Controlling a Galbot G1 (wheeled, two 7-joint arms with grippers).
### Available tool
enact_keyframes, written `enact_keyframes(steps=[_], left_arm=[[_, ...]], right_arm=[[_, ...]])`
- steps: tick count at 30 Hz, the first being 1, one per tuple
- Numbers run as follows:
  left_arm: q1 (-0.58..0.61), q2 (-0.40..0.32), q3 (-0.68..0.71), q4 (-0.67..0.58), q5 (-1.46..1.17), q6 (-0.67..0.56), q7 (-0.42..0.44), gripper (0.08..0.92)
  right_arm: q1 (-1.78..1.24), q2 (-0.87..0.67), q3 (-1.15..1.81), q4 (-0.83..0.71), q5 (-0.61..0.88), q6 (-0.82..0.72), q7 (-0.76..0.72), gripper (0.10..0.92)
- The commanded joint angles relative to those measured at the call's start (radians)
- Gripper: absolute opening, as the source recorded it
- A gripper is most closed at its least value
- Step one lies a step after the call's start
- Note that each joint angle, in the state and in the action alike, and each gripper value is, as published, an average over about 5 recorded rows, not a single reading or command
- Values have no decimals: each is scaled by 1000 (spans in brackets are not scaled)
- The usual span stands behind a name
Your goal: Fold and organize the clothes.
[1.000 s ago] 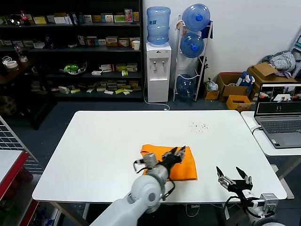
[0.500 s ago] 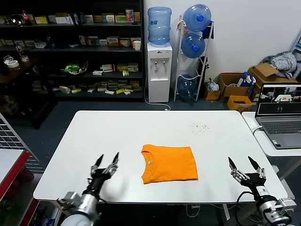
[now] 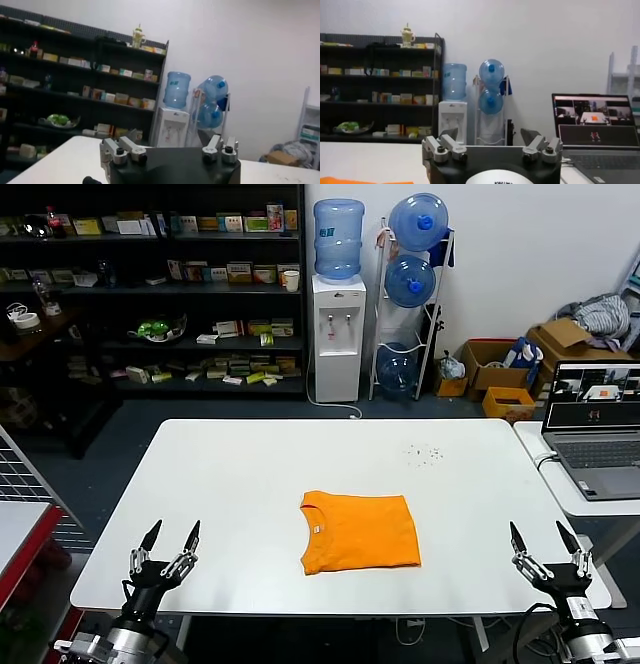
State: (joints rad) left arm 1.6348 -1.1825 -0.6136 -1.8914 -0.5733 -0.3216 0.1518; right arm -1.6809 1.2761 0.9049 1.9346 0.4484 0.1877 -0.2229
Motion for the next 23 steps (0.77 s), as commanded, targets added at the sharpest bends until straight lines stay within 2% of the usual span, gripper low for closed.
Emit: enact_keyframes(steps=[1,23], left_arm=[[56,-4,-45,-6,44,-56,42,823],[52,-19,-46,-5,45,-54,31,823]], right_arm=[[-9,54,27,-10,-42,60,-28,823],[-6,64,22,-8,-68,61,-24,823]])
